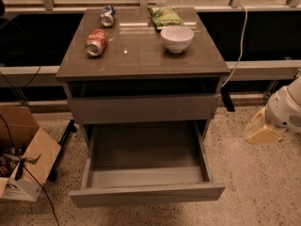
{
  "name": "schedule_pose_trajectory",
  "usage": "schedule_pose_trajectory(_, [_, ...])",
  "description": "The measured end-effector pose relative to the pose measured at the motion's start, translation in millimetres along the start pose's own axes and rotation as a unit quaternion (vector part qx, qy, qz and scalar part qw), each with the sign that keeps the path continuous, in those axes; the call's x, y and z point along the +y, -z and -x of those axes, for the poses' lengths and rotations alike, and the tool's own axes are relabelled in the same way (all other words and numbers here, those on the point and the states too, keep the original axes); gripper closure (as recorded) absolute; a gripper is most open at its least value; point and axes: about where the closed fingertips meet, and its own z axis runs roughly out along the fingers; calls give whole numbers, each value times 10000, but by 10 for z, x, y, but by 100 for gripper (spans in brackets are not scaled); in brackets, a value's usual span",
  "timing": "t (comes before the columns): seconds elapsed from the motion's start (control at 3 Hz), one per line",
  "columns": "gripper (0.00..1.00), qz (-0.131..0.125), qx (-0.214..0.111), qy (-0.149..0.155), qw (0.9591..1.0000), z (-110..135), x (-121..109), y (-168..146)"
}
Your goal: Close middle drawer
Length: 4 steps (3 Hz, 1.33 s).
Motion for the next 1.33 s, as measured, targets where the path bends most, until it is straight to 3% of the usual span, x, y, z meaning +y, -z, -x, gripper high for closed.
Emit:
schedule_pose_trajectory(0.33, [100,120,-70,-14,9999,-111,-47,-163])
schedule_pose_trajectory(0.67, [100,138,83,-42,9999,-155,-53,-287])
schedule_pose_trajectory(1.0, [100,324,97,-126,9993,-292,-64,-730])
schedule_pose_trajectory(1.33, [100,454,-90,-201,9987,-466,-87,-1219])
